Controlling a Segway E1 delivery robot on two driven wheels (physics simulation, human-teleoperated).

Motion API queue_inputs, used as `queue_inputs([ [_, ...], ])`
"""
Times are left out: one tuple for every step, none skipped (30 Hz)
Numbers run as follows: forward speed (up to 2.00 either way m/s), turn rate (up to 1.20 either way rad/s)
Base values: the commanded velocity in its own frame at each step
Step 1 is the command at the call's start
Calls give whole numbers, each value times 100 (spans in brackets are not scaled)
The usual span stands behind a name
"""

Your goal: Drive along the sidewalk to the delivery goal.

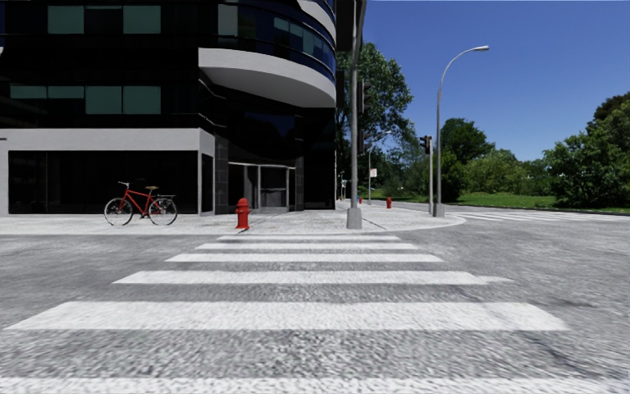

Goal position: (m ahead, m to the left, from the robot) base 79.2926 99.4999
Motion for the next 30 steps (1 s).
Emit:
queue_inputs([
  [200, 0],
  [200, 0],
  [200, 0],
  [200, 0],
  [200, 0],
  [200, 0],
  [200, 0],
  [200, 0],
  [200, 0],
  [200, 0],
  [200, 0],
  [200, 0],
  [200, 0],
  [200, 0],
  [200, 0],
  [200, 0],
  [200, 0],
  [200, 0],
  [200, 0],
  [200, 0],
  [200, 0],
  [200, 0],
  [200, 0],
  [200, 0],
  [200, 0],
  [200, 0],
  [200, 0],
  [200, 0],
  [200, 0],
  [200, 0],
])
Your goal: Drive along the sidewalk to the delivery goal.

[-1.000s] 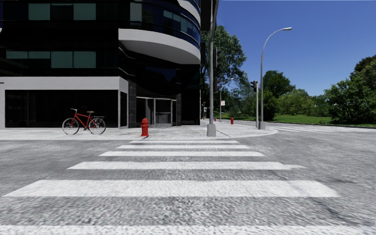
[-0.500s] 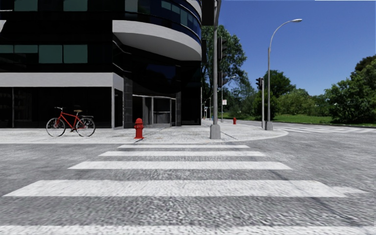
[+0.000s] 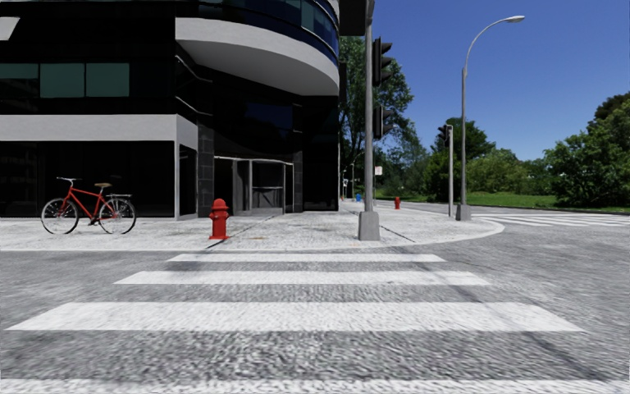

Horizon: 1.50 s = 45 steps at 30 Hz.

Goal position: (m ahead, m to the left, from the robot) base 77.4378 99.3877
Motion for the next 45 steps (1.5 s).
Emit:
queue_inputs([
  [200, 0],
  [200, 0],
  [200, 0],
  [200, 0],
  [200, 0],
  [200, 0],
  [200, 0],
  [200, 0],
  [200, 0],
  [200, 0],
  [200, 0],
  [200, 0],
  [200, 0],
  [200, 0],
  [200, 0],
  [200, 0],
  [200, 0],
  [200, 0],
  [200, 0],
  [200, 0],
  [200, 4],
  [200, 11],
  [200, 11],
  [200, 18],
  [200, 27],
  [200, 29],
  [200, 29],
  [200, 31],
  [200, 39],
  [200, 55],
  [200, 55],
  [200, 60],
  [200, 62],
  [200, 62],
  [200, 62],
  [200, 21],
  [200, 0],
  [200, 0],
  [200, 0],
  [200, 0],
  [200, 0],
  [200, 0],
  [200, 0],
  [200, 0],
  [200, 0],
])
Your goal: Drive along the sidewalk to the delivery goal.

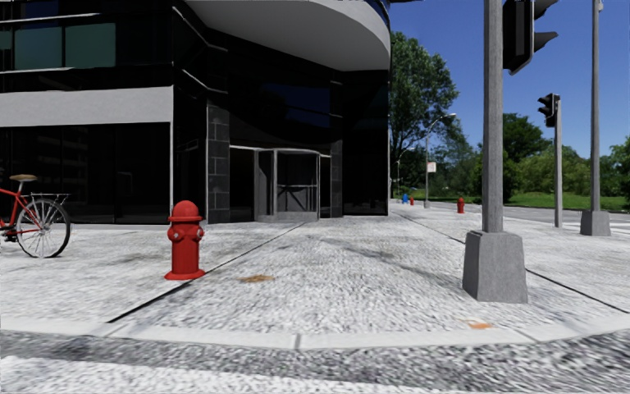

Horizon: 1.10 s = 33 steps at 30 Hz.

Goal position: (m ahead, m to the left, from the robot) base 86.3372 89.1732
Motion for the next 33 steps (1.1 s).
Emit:
queue_inputs([
  [200, 0],
  [200, 0],
  [200, 0],
  [200, 0],
  [200, -22],
  [200, -32],
  [200, -35],
  [200, -35],
  [200, -36],
  [200, -36],
  [200, -36],
  [200, -36],
  [200, -36],
  [200, -37],
  [200, -37],
  [200, -40],
  [200, -43],
  [200, -50],
  [200, -50],
  [200, -53],
  [200, -53],
  [200, -53],
  [200, -53],
  [200, -54],
  [200, -54],
  [200, -54],
  [200, -54],
  [200, -54],
  [200, -54],
  [200, -54],
  [200, -54],
  [200, -54],
  [200, -54],
])
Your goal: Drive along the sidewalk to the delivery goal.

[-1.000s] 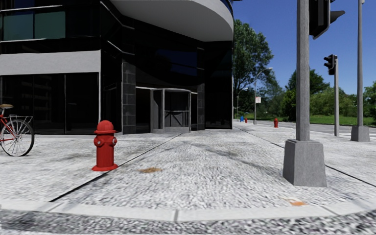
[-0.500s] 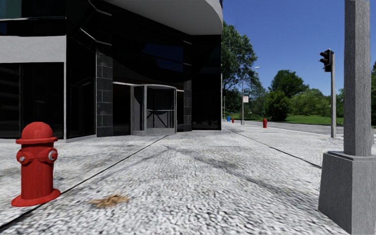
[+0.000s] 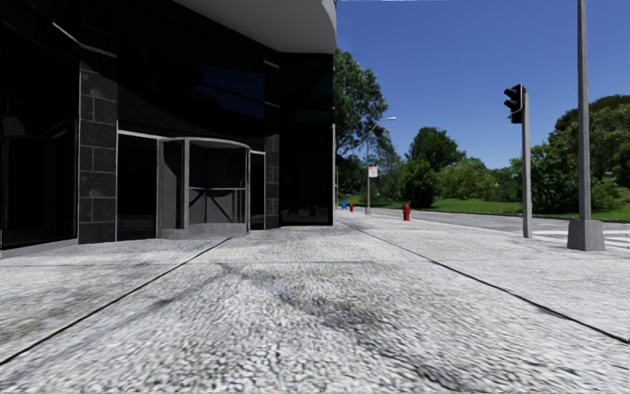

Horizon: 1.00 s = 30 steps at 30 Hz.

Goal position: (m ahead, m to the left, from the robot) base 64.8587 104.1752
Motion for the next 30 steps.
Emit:
queue_inputs([
  [200, -54],
  [200, -54],
  [200, -54],
  [200, -54],
  [200, -54],
  [200, -54],
  [200, -54],
  [200, -54],
  [200, -54],
  [200, -54],
  [200, -54],
  [200, -54],
  [200, -54],
  [200, -54],
  [200, -54],
  [200, -54],
  [200, -54],
  [200, -54],
  [200, -54],
  [200, -44],
  [200, 0],
  [200, 0],
  [200, 0],
  [200, 0],
  [200, 0],
  [200, 0],
  [200, 0],
  [200, 0],
  [200, 0],
  [200, 0],
])
